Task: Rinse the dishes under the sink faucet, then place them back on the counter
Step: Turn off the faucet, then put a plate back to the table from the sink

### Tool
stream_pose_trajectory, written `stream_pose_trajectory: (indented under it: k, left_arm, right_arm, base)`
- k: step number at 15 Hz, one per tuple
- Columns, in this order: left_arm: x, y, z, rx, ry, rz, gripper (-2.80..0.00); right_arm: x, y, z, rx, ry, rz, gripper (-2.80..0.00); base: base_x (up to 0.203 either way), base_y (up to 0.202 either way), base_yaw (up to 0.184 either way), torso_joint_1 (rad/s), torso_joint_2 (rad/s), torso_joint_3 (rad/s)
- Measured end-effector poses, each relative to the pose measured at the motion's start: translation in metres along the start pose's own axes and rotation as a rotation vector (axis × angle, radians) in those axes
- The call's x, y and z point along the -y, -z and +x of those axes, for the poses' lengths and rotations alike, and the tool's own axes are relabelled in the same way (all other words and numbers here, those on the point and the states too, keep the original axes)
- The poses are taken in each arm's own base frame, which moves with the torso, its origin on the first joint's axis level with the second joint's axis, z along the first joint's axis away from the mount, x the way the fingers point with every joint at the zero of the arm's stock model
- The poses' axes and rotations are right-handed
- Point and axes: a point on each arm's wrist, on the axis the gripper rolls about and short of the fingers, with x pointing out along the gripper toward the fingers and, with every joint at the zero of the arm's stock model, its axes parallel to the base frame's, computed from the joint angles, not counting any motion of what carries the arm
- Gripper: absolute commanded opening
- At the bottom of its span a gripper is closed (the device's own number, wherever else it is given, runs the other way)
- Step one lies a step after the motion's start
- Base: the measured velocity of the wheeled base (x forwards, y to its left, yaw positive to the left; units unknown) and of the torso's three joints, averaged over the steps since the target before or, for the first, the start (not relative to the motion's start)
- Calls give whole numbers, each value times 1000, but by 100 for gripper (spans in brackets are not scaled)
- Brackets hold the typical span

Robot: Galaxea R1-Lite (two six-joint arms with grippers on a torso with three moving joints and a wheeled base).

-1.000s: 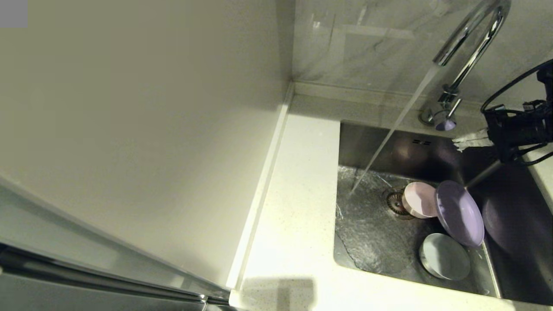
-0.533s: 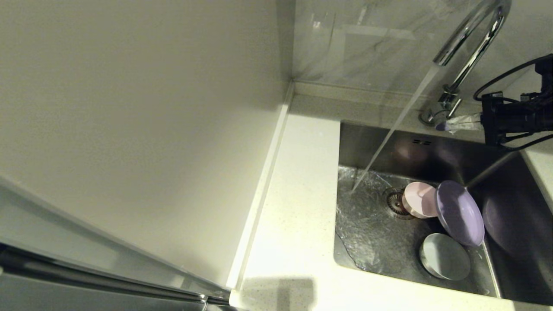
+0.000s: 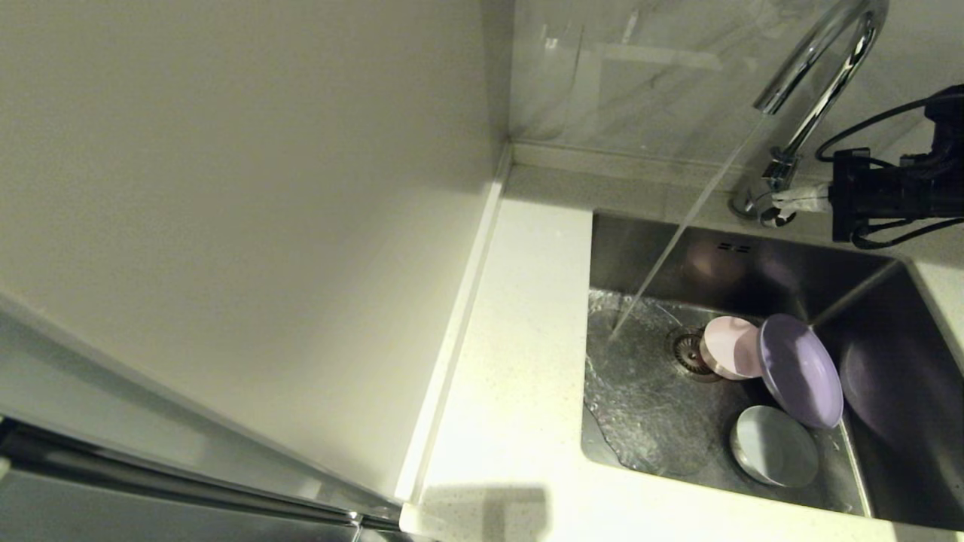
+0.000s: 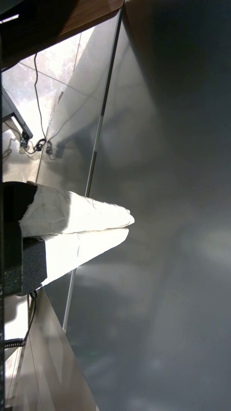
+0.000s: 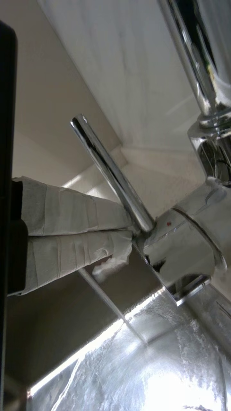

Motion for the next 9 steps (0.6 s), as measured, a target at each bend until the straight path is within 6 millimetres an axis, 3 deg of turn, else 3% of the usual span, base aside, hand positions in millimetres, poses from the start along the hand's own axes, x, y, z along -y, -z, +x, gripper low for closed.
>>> stream_pose_trajectory:
  k: [4,9]
  left_arm:
    - [0,0,0,-1,0,0,-280]
    - [0,0,0,0,0,0,-280]
  right_arm:
    - [-16,-5,-2,38,-127,-5,-280]
    - [-16,-9,-22,16,-132,-1,-280]
  base:
    - [0,0,0,0,0,0]
    - [0,0,0,0,0,0]
